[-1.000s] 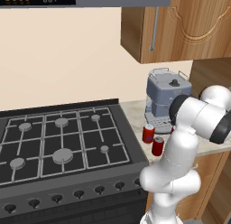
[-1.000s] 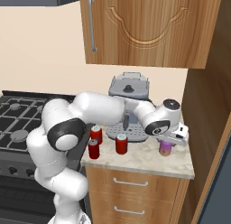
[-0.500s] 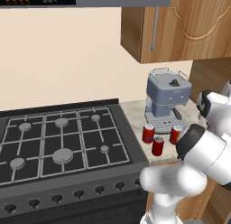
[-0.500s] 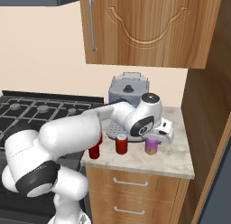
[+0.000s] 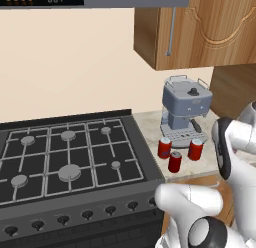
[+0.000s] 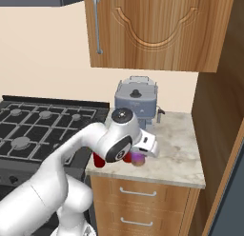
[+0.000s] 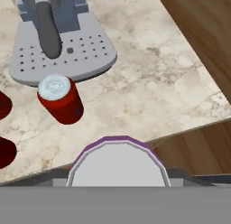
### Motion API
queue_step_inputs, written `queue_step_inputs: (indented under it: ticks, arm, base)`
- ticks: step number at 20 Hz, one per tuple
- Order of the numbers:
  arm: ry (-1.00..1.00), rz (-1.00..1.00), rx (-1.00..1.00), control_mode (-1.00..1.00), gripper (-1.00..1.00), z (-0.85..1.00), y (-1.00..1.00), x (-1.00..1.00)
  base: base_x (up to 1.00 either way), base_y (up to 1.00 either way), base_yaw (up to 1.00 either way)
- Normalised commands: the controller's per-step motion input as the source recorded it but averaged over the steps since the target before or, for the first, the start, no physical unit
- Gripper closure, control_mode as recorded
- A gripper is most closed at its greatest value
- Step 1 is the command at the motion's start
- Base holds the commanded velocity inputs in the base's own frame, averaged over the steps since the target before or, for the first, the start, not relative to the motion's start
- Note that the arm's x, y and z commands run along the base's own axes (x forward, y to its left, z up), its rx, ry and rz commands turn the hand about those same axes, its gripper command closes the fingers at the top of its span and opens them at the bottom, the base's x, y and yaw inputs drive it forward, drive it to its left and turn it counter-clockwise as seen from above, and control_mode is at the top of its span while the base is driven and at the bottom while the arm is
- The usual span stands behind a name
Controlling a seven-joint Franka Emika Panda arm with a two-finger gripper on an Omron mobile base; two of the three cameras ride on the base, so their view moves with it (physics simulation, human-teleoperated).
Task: Four empty soda cans are scattered around the kitchen. Gather all the cans and cluster them next to the stove for recycling.
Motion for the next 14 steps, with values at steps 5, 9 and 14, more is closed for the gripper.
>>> queue_step_inputs:
  ticks: [5,9,14]
  arm:
    - [-0.03,0.01,0.0,-1.0,1.0,0.62,0.45,-0.15]
    - [0.0,0.03,0.0,-1.0,1.0,0.61,0.55,-0.04]
    - [0.0,0.06,0.0,-1.0,1.0,0.6,0.54,0.0]
  base:
    - [0.0,0.0,0.0]
    - [0.0,0.0,0.0]
    - [0.0,0.0,0.0]
